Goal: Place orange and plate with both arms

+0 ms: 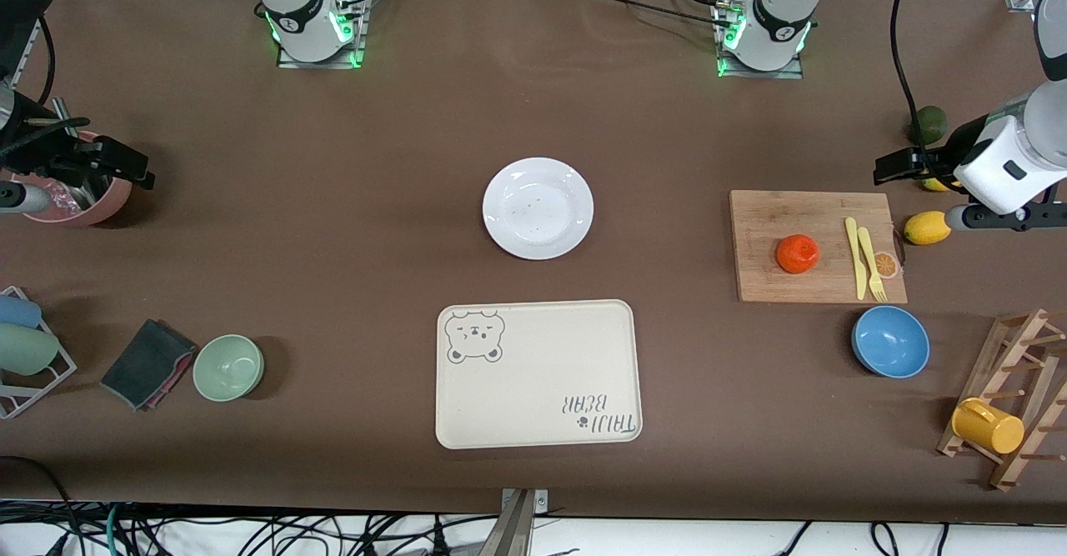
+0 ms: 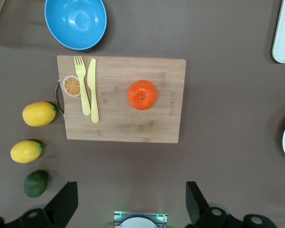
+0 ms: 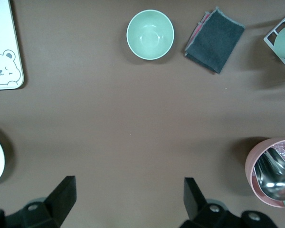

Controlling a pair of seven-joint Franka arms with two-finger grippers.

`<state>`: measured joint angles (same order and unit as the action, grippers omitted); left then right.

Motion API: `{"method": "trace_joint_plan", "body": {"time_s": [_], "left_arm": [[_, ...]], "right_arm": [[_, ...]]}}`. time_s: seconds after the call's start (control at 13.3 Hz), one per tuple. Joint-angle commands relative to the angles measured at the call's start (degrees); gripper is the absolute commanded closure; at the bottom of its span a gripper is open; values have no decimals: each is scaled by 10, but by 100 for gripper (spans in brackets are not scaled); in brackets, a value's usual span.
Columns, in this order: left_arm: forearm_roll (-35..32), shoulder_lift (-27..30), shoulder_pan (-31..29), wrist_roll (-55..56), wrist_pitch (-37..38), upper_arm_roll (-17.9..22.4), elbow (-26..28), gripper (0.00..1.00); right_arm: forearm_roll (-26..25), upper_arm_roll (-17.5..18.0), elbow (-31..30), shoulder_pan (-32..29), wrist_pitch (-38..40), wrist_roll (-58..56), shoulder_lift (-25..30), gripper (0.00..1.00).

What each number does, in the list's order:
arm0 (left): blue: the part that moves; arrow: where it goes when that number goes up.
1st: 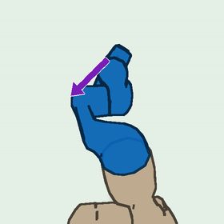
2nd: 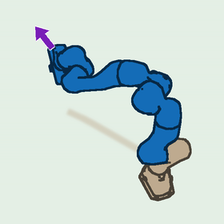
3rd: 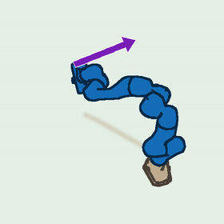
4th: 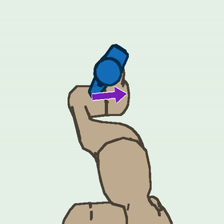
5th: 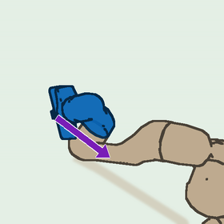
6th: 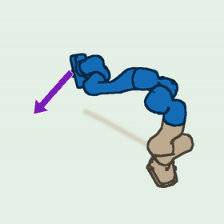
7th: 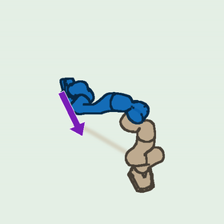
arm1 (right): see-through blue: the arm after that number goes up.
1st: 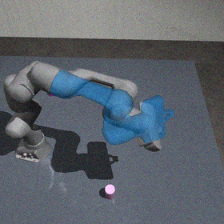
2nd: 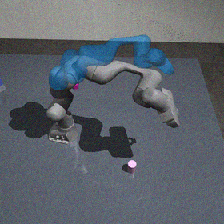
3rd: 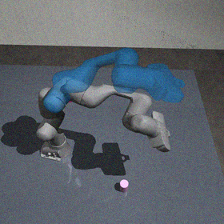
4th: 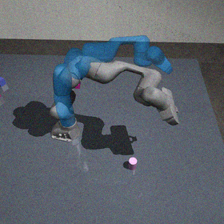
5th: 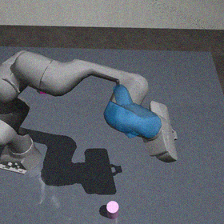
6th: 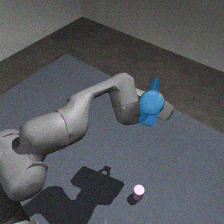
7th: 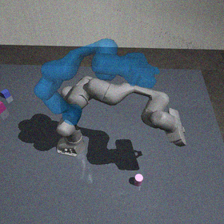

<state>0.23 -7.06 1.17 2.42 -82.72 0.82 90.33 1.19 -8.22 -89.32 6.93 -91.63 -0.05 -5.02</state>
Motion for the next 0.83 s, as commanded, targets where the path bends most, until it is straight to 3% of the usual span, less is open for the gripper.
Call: {"method": "trace_joint_plan", "body": {"time_s": [0.0, 0.75], "left_arm": [[2, 6, 3, 1, 19, -19, -10, 0], [9, 3, -19, 0, -29, -19, -15, 0]], "right_arm": [[1, 3, -3, -2, 4, 3, 6, 0], [1, 3, -3, -2, 4, 3, 6, 0]]}}
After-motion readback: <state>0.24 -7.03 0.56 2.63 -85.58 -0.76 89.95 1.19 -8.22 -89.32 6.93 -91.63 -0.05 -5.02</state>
